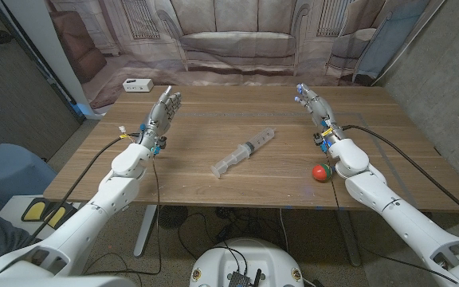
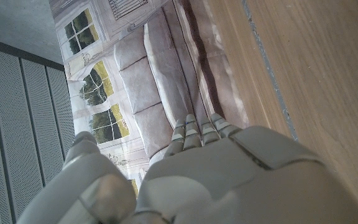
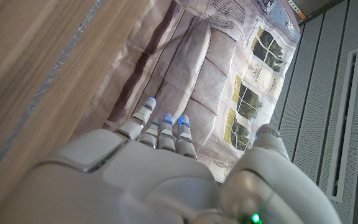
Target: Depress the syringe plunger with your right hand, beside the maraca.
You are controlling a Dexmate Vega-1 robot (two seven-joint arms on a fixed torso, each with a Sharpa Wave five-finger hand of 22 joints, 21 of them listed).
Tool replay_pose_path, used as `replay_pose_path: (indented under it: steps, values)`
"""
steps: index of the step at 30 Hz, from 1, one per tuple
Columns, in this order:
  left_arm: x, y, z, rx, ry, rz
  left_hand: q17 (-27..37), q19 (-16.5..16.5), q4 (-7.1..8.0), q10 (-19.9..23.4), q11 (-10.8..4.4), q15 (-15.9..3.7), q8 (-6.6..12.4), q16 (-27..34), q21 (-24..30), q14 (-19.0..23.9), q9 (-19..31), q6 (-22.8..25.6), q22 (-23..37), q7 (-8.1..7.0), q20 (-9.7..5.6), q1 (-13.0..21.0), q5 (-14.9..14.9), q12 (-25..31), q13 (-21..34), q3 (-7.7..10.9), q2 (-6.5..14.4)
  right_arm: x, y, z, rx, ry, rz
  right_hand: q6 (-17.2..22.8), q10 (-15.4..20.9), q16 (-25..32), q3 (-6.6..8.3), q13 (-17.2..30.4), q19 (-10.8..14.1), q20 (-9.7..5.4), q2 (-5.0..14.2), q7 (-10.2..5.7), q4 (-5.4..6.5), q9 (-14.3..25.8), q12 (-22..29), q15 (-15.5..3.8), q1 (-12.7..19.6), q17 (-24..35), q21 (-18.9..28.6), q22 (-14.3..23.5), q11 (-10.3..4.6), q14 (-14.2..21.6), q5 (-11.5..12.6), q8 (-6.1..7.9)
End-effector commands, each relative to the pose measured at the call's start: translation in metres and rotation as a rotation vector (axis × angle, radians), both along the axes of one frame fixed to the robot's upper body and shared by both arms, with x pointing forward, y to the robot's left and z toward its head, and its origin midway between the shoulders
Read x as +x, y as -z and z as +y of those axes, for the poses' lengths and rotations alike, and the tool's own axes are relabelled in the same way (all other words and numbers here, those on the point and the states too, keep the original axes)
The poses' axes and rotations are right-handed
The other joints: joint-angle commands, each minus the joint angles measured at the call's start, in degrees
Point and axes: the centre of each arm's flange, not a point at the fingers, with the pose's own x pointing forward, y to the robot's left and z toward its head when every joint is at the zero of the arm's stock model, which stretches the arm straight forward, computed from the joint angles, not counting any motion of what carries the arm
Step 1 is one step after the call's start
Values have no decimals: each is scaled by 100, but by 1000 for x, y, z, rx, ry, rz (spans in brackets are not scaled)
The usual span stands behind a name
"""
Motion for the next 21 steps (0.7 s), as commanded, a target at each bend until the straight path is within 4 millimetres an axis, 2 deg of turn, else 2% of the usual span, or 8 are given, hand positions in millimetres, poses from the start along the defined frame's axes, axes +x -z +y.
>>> replay_pose_path:
  steps: [1,6,10,13,16,17,19,21]
  values:
    - [-7,5,7,38,-72,-24,21,4,-46,68,0,-6,1,-7,12,61,9,67,12,-3,51,69,-23,19,19,18,-20,-13,-17,6,-124,35,-49,76,63,43,33,29,81,-77,10,-9,-44,12,35,-24,97,4,32,29,-23,73,29,8]
    - [-7,10,8,11,-28,-15,21,16,-50,96,-16,-11,-2,-7,8,88,10,88,12,-4,60,77,-25,21,19,18,-17,-15,-19,6,-143,48,-63,64,51,45,45,32,204,-66,44,-9,-45,14,16,10,109,12,64,34,-33,97,24,-8]
    - [-11,12,11,9,-42,-18,21,37,-54,117,-16,-1,-8,-9,6,113,10,103,12,-3,87,86,-28,20,20,18,-13,-18,-22,7,-178,63,-78,39,61,136,45,38,547,-22,69,6,-52,17,-15,84,113,41,155,48,-43,376,7,-39]
    - [-13,13,12,3,-48,-18,21,44,-56,122,-16,-10,-10,-11,5,120,11,110,12,-15,101,90,-29,18,20,18,-11,-21,-23,6,-191,97,-94,36,105,199,52,41,752,-5,88,-6,-59,18,-18,24,125,59,204,50,-92,565,1,-48]
    - [-16,14,11,-9,-54,-20,21,127,-66,232,-49,-78,6,0,14,221,12,224,13,-51,80,112,-34,37,20,19,1,-24,-25,4,-217,108,-109,319,644,333,51,35,1234,14,78,-136,-114,11,100,-108,189,91,285,52,-143,1017,-16,15]
    - [-17,15,11,-8,-55,-19,21,158,-71,274,-75,-94,15,2,15,259,12,280,13,-63,69,121,-37,43,20,19,5,-24,-26,4,-226,105,-110,361,726,351,50,33,1311,4,69,-162,-124,9,115,-112,203,89,298,52,-154,1092,-17,22]
    - [-18,16,10,-7,-56,-16,20,211,-76,316,-94,-122,17,5,22,310,13,330,12,-71,47,131,-41,46,20,20,10,-25,-28,4,-257,100,-111,561,910,335,59,28,1356,35,69,-247,-150,7,151,-96,251,82,282,51,-179,1112,-15,78]
    - [-19,17,9,-6,-57,-15,20,223,-77,324,-102,-121,17,5,23,323,13,340,12,-80,43,135,-42,46,20,20,12,-25,-30,4,-278,97,-110,592,927,303,73,26,1324,45,90,-227,-158,6,142,-97,278,81,255,50,-163,1053,-12,79]
